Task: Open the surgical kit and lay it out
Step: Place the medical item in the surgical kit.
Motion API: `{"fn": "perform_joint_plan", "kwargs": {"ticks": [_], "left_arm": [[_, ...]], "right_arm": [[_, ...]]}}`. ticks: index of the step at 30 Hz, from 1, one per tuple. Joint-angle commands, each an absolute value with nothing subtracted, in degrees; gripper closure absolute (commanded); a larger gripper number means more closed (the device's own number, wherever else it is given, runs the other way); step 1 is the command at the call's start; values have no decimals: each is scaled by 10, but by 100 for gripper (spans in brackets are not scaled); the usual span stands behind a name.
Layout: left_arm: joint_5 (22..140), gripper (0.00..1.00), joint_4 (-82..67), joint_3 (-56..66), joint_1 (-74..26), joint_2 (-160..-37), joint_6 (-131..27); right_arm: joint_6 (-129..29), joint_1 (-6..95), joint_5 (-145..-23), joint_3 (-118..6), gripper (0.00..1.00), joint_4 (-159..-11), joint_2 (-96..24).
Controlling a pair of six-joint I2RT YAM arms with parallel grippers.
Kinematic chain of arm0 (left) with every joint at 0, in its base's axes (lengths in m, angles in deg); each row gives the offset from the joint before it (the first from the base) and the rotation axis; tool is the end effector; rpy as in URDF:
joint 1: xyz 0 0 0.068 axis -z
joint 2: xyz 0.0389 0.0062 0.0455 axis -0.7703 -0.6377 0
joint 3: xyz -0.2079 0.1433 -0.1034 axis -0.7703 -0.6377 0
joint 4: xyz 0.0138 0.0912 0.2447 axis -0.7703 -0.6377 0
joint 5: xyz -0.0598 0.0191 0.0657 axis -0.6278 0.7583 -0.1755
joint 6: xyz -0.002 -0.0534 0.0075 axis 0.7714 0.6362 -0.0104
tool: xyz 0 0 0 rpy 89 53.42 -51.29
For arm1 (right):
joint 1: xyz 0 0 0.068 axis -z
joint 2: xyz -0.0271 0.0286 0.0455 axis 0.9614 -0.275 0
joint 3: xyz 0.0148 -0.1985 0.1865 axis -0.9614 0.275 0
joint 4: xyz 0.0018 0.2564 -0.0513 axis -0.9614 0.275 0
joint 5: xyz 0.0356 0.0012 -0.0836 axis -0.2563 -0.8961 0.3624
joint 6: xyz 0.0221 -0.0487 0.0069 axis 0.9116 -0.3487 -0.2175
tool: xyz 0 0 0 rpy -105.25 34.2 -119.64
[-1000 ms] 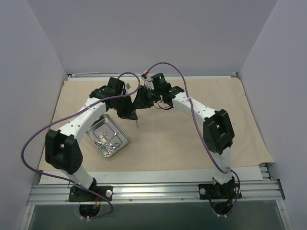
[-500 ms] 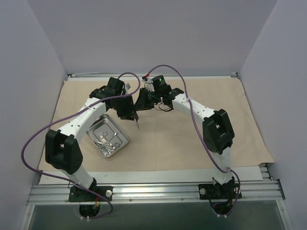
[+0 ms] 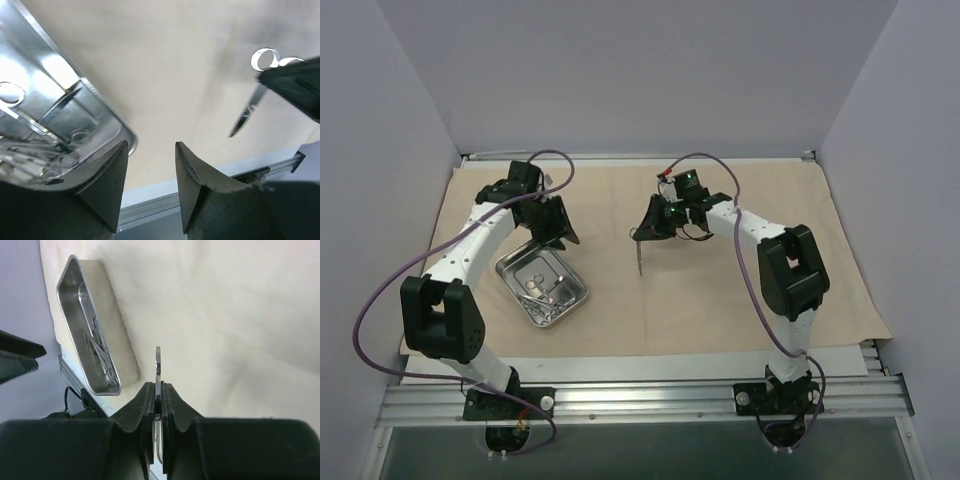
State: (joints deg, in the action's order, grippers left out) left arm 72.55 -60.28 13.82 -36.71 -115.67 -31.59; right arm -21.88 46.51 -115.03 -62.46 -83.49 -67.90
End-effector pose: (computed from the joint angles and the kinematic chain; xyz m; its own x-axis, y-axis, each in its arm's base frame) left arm 0.3229 -0.0891 0.2917 -0.9177 -0.2979 -0.2627 -0.1499 0.8723 -0.4654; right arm 0.3877 0.2271 0.2265 -0.8707 0.0532 -0.4889 -0.3952 0.5160 0.7600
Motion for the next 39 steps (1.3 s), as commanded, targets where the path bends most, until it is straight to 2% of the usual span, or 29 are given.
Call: {"fn": "perform_joint_plan", "kwargs": {"ticks": [1, 11, 17, 27, 30, 31, 34, 39], "left_arm": [[752, 49, -656, 115, -411, -1151, -336], [756, 49, -667, 121, -452, -1181, -350], [755, 50, -659, 115, -464, -1192, -356], [739, 50, -648, 86, -471, -1187, -365], [741, 50, -651, 85, -476, -1190, -363], [743, 50, -651, 85, -477, -1192, -361], [749, 49, -666, 94, -482, -1207, -356], [759, 48, -684, 100, -483, -1227, -343]], "right_arm": [[-196, 497, -1178, -576, 100, -877, -626], [-221, 555, -1177, -591, 100, -897, -684], [-361, 593, -1150, -743, 100, -752, -783], [-358, 616, -1191, -902, 100, -770, -933], [-355, 616, -1203, -916, 100, -768, -952], [-356, 616, -1204, -921, 100, -766, -955], [-360, 619, -1200, -935, 89, -752, -970], [-354, 620, -1190, -955, 86, -740, -991]]}}
